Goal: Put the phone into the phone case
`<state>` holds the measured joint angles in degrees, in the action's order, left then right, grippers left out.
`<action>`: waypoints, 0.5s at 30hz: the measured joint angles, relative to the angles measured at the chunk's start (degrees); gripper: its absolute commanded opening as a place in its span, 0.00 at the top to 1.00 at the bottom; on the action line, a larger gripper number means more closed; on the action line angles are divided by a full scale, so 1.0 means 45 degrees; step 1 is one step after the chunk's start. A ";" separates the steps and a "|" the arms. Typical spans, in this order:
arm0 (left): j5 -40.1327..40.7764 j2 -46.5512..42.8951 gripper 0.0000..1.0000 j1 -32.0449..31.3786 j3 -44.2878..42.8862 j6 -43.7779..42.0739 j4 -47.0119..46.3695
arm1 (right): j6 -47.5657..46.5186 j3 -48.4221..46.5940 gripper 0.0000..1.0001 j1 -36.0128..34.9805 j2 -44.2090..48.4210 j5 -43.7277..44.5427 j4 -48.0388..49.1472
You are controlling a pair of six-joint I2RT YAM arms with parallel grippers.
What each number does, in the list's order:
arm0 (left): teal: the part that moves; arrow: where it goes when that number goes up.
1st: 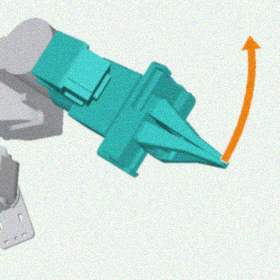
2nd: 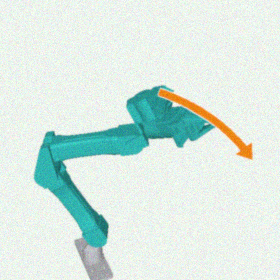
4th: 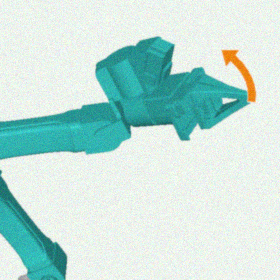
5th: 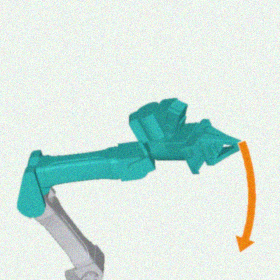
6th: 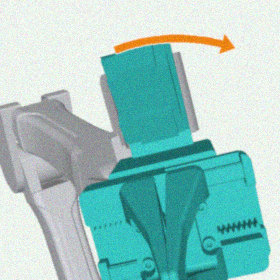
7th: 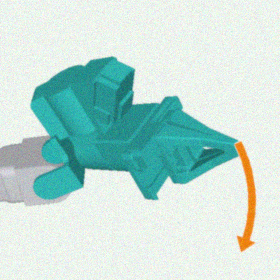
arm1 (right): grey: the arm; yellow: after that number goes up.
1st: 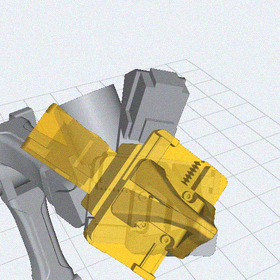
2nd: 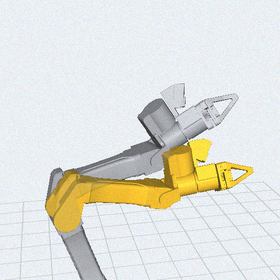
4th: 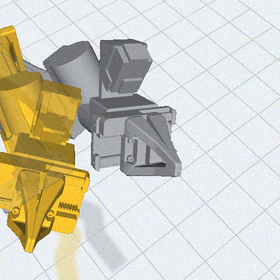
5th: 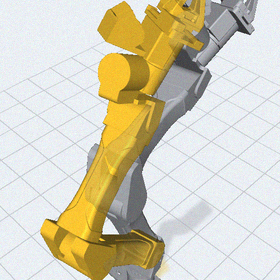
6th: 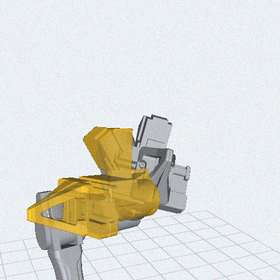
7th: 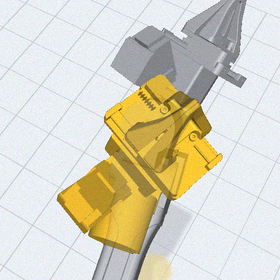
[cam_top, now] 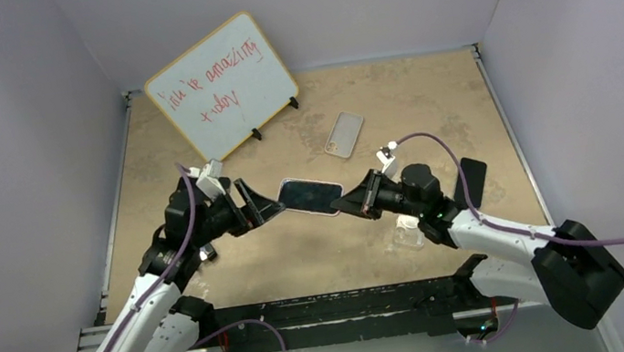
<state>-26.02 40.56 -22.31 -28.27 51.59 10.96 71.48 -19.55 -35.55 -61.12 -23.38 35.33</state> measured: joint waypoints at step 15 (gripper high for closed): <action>0.1661 0.0403 0.12 0.0000 -0.1064 -0.2710 0.3079 | -0.2725 -0.2467 1.00 0.1763 -0.4775 -0.1243 -0.1132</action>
<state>-18.55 42.37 -22.31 -33.06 39.40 24.82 59.22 -30.65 -27.62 -82.61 -28.97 30.24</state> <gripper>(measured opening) 0.887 0.056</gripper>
